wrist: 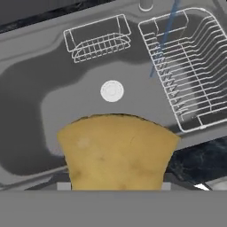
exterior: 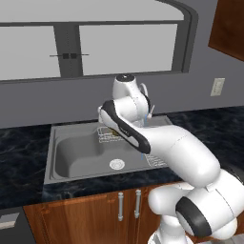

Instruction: Soak the sponge with water for a few seconds and then drop it inside the sink.

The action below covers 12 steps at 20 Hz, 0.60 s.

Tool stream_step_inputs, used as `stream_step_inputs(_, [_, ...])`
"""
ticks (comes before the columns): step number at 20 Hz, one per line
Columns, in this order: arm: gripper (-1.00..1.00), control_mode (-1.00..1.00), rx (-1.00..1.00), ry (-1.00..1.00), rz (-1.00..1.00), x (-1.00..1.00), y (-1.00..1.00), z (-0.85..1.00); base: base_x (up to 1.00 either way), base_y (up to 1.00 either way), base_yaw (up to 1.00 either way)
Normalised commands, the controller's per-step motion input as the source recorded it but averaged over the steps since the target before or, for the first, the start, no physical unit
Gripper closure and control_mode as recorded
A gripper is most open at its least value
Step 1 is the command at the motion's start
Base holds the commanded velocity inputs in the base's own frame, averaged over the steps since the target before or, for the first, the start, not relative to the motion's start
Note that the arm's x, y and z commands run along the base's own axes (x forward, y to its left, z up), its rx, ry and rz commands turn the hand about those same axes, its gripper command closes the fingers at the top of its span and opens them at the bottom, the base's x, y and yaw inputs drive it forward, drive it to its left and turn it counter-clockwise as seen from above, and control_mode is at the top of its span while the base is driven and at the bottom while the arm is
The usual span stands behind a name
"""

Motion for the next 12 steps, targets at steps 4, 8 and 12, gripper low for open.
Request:
stream_step_inputs(4, [1.0, -1.0, -0.02, -0.01, -0.22, 0.0, -0.38, -0.01, 0.0, 0.0, 0.0])
stream_step_inputs(8, [1.0, -1.0, 0.0, -0.08, -0.24, 0.0, -0.34, -0.06, 0.0, 0.0, 0.0])
stream_step_inputs(12, [1.0, -1.0, -0.03, -0.14, -0.25, 0.0, -0.09, -0.14, 0.0, 0.0, 0.0])
